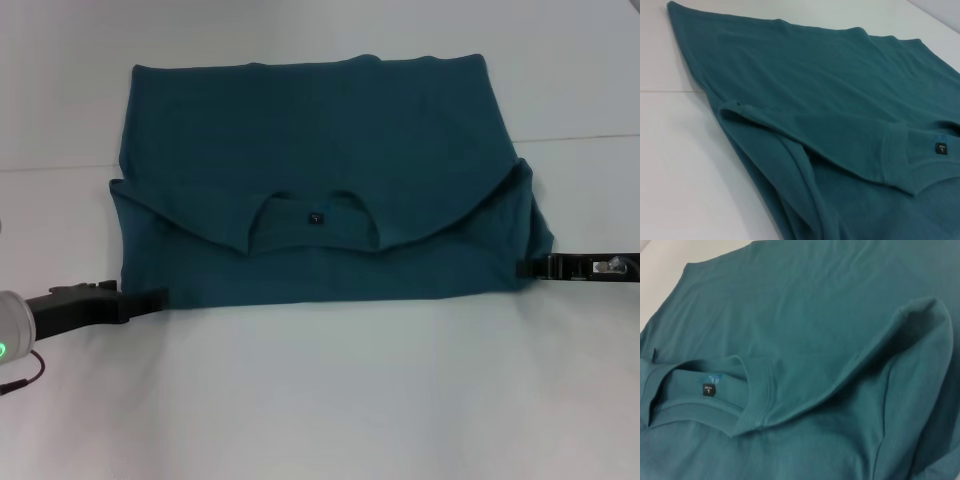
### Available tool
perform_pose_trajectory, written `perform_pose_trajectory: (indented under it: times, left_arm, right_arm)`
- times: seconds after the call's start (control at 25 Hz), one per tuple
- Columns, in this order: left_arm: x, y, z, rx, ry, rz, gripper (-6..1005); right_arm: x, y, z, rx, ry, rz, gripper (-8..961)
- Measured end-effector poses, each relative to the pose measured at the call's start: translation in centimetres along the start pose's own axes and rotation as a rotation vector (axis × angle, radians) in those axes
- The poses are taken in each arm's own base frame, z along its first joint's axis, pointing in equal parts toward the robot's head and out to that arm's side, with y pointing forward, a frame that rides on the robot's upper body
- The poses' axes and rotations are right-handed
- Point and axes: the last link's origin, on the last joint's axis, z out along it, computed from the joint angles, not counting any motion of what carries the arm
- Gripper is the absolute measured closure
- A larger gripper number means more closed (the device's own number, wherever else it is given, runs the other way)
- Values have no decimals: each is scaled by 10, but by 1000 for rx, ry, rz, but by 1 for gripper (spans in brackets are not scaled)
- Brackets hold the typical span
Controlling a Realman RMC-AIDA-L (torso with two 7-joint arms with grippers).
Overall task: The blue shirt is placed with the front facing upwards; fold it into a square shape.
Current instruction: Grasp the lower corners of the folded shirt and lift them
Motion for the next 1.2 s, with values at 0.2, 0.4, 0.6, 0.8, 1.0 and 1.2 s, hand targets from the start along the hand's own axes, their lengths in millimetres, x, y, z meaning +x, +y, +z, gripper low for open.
perform_pose_trajectory:
  times: [0.2,0.4,0.6,0.8,1.0,1.2]
  left_arm:
    - [0,3,2,-7,-6,8,125]
    - [0,5,3,-11,-11,16,131]
    - [3,4,3,-6,3,7,162]
    - [5,2,4,14,2,1,283]
    - [6,2,5,16,3,2,477]
    - [7,-1,5,34,7,-2,654]
  right_arm:
    - [0,0,0,0,0,-1,921]
    - [0,0,0,0,0,-1,922]
    - [0,0,0,0,1,-1,922]
    - [0,0,0,-1,2,-2,922]
    - [0,0,0,-1,2,-2,922]
    - [0,0,0,-1,1,-1,922]
